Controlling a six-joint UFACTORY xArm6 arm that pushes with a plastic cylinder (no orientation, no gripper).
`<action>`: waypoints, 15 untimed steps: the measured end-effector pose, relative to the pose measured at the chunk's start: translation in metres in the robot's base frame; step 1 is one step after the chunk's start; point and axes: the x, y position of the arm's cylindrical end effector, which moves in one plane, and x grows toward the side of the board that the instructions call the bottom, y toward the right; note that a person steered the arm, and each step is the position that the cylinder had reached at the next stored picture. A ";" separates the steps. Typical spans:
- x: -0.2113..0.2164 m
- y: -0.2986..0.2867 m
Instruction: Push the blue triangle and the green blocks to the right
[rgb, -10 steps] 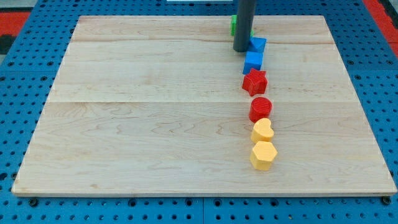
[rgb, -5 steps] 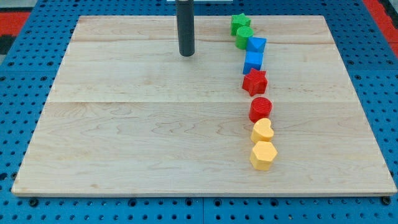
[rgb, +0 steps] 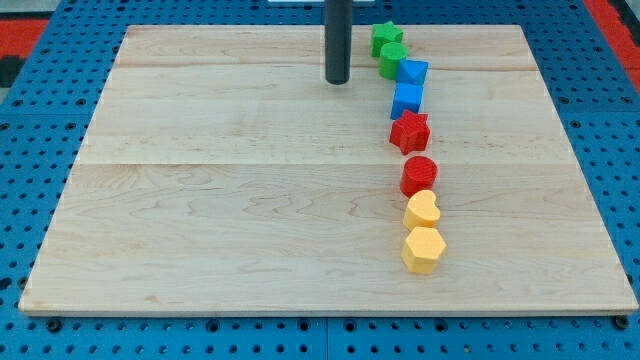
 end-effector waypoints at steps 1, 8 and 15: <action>-0.014 0.023; -0.046 0.019; -0.092 0.044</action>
